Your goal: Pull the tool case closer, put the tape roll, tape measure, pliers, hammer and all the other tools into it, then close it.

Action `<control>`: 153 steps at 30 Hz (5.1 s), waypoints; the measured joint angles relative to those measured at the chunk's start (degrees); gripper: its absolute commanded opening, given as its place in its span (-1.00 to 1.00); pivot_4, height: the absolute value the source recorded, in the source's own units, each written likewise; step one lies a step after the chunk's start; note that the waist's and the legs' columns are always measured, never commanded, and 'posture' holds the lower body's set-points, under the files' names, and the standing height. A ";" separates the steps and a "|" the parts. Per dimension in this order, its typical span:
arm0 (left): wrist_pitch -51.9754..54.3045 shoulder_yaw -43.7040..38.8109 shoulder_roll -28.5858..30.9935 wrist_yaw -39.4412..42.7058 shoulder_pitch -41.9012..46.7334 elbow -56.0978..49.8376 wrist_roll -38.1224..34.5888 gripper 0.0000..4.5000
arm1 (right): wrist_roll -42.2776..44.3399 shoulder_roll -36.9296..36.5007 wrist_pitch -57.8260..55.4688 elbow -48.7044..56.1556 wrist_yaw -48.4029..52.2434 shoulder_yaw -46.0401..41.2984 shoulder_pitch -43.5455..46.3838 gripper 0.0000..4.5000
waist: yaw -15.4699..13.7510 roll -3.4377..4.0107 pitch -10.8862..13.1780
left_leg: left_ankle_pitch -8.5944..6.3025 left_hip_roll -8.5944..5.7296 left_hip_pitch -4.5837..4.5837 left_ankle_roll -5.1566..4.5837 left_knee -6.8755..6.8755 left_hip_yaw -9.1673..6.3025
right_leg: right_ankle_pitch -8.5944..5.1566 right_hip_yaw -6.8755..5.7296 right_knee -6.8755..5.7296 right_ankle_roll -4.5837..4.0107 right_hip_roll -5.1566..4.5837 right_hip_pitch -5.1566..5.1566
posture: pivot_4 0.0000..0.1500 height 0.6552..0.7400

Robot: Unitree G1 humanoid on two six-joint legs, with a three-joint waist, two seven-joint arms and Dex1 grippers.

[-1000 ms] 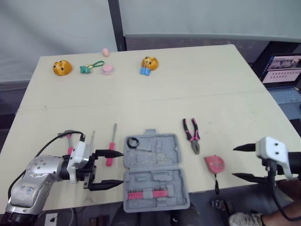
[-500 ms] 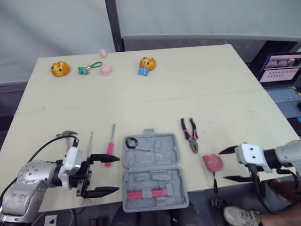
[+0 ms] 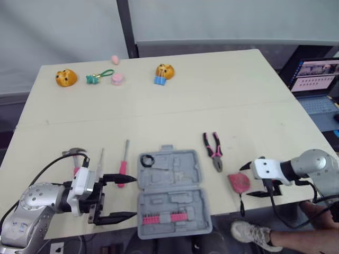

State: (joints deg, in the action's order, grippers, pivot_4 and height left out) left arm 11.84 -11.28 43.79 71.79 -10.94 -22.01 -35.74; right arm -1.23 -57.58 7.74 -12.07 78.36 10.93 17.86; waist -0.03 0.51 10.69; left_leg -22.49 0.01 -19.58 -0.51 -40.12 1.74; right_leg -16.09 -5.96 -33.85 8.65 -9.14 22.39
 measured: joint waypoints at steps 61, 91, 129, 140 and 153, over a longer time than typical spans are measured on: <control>-2.13 3.47 -0.85 -2.16 4.28 2.81 2.75 1.00 | -6.09 -2.24 -38.67 24.18 5.36 9.20 21.07 0.34 | 0.26 0.23 0.12 | -0.01 0.03 -0.19 0.04 -0.04 -0.01 | 0.01 -0.02 -0.03 -0.03 0.00 0.20 | 1.00 1.00; -3.33 3.31 -0.74 -1.55 5.64 7.12 4.61 1.00 | -13.40 23.59 -70.37 15.25 -0.46 39.27 45.99 0.34 | 2.14 0.22 0.11 | 0.03 -0.03 -0.69 0.09 -0.29 -0.18 | 0.01 -0.21 -0.28 -0.03 0.02 0.64 | 1.00 1.00; -3.88 3.37 -1.12 -3.35 3.43 6.79 5.76 1.00 | -15.85 32.52 -57.77 3.51 -3.84 42.71 46.03 0.34 | 2.21 0.22 0.11 | 0.05 -0.01 -0.71 0.14 -0.29 0.15 | 0.00 -0.19 -0.69 -0.07 -0.05 1.09 | 1.00 1.00; -3.88 3.35 -1.12 -3.36 3.44 6.77 5.76 1.00 | -16.71 32.49 -56.57 3.56 -3.81 42.63 46.03 0.98 | 2.20 0.22 0.11 | 0.05 -0.01 -0.71 0.14 -0.29 0.15 | 0.00 -0.19 -0.69 -0.07 -0.05 1.09 | 1.00 1.00; -3.77 3.53 -1.11 -2.55 5.17 6.96 5.71 1.00 | -14.06 21.34 -58.21 17.82 1.33 34.89 46.52 0.98 | 1.76 0.20 0.10 | 0.05 -0.02 -0.73 0.14 -0.29 0.17 | 0.00 -0.20 -0.68 -0.07 -0.07 1.09 | 1.00 1.00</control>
State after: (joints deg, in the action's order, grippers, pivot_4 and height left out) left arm 8.07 -7.75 42.68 69.24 -5.77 -15.05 -30.03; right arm -15.29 -36.24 -50.47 5.75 79.69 45.82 64.38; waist 1.73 0.71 10.79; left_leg -22.44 0.00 -20.31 -0.38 -40.41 1.91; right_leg -16.09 -6.16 -34.53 8.58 -9.21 23.48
